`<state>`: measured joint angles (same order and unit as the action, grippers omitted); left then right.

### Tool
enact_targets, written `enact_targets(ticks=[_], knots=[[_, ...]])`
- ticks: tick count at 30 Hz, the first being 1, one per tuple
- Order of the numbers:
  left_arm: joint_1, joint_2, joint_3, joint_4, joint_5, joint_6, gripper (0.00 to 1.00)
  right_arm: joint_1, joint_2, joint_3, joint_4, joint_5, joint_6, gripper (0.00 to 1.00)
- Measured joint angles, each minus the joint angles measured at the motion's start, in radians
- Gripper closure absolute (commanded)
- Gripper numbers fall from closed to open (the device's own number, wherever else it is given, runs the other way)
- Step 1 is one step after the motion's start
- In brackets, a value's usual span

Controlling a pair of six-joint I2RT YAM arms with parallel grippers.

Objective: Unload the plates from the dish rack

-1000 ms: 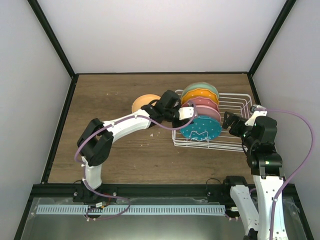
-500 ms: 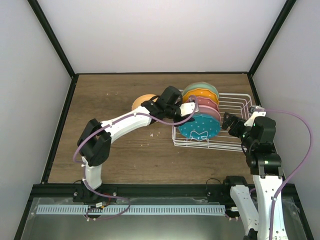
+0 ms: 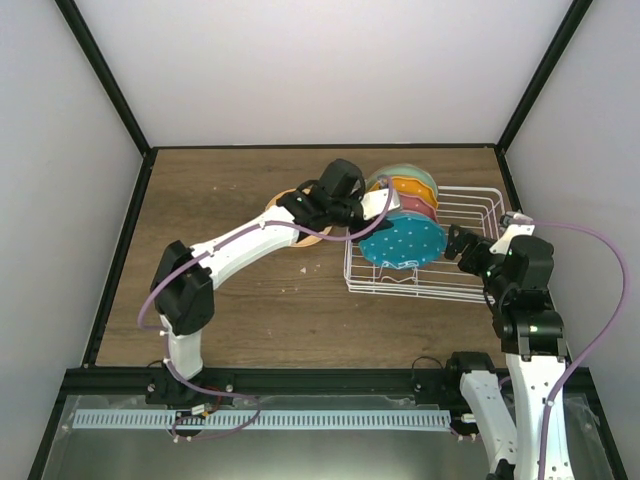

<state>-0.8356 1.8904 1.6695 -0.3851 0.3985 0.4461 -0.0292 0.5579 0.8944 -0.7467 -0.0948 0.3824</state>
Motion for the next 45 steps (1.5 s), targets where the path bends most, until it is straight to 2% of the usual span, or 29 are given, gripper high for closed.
enact_targets(ticks=[7,18,24,27,37,40,45], knots=[[0.003,-0.055,0.013,0.001,-0.029,-0.032,0.96,0.000,-0.015,0.000,0.008,0.019,0.001,0.00],[0.006,-0.228,0.032,0.067,-0.016,-0.125,0.96,0.000,-0.017,0.000,0.039,0.022,0.014,0.00],[0.075,-0.242,0.038,0.118,-0.043,-0.181,0.96,0.000,-0.015,-0.012,0.060,0.022,0.023,0.00],[0.180,-0.242,0.038,0.125,-0.059,-0.241,0.96,0.000,-0.006,-0.014,0.063,0.022,0.026,0.00],[0.737,-0.244,0.007,0.209,-0.181,-0.516,0.96,0.000,0.025,-0.032,0.101,0.019,0.038,0.00],[0.878,-0.252,-0.072,0.235,-0.197,-0.630,0.96,0.000,0.048,-0.032,0.111,0.016,0.039,0.00],[1.014,-0.288,-0.299,0.242,-0.203,-0.796,0.96,0.000,0.082,-0.032,0.127,0.008,0.039,0.00]])
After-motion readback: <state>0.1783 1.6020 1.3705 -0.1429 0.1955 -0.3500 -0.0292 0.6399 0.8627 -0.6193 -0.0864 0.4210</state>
